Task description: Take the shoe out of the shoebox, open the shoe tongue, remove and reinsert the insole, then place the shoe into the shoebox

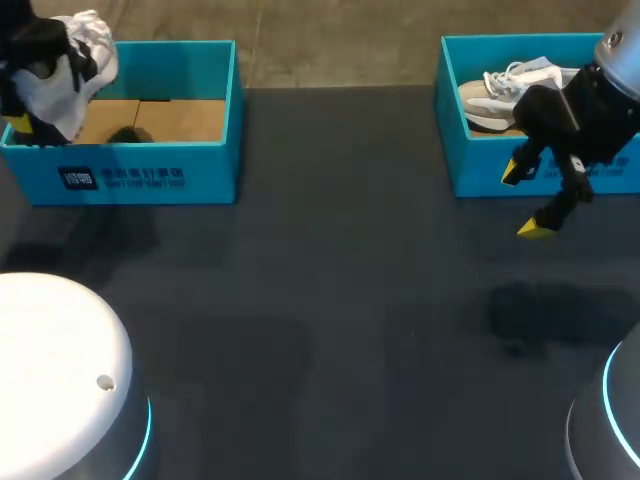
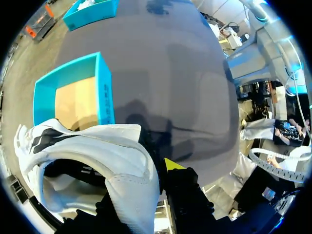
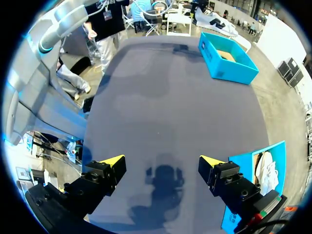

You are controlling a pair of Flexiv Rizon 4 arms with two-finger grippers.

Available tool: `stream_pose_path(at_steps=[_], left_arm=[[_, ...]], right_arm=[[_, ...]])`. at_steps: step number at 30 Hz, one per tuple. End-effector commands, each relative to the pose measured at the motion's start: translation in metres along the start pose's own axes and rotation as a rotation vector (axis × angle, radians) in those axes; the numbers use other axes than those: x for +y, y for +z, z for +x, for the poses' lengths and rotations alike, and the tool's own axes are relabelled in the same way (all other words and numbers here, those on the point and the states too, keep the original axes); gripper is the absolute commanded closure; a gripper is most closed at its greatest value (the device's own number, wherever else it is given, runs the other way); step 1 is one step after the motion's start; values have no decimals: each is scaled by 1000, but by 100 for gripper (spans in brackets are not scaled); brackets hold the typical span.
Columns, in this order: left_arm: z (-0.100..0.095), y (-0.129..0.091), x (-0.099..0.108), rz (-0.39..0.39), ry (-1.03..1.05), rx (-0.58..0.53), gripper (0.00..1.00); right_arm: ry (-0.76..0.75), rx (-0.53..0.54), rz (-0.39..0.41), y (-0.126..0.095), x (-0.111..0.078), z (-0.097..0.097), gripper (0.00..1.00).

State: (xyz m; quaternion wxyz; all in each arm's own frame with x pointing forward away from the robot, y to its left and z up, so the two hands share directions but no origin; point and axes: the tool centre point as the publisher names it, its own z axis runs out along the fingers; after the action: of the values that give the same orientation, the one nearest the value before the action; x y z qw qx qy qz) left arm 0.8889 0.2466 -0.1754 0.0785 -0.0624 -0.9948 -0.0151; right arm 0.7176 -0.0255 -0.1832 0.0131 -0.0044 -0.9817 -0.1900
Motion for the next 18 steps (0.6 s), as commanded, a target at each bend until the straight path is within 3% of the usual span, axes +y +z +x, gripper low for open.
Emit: stream_pose_path(at_steps=[1,7,15,18], left_arm=[[-17,1,18,4,1,-1,100],[-39,-3,37,-39,4,-49,100],[-78,-4,58,-27,-30,-73,100],[-85,-4,61,-30,-29,-74,100]], right_arm=[[1,0,3,1,1,-1,0],[1,0,3,1,1,-1,0],[1,0,3,1,1,-1,0],[1,0,3,1,1,-1,0]])
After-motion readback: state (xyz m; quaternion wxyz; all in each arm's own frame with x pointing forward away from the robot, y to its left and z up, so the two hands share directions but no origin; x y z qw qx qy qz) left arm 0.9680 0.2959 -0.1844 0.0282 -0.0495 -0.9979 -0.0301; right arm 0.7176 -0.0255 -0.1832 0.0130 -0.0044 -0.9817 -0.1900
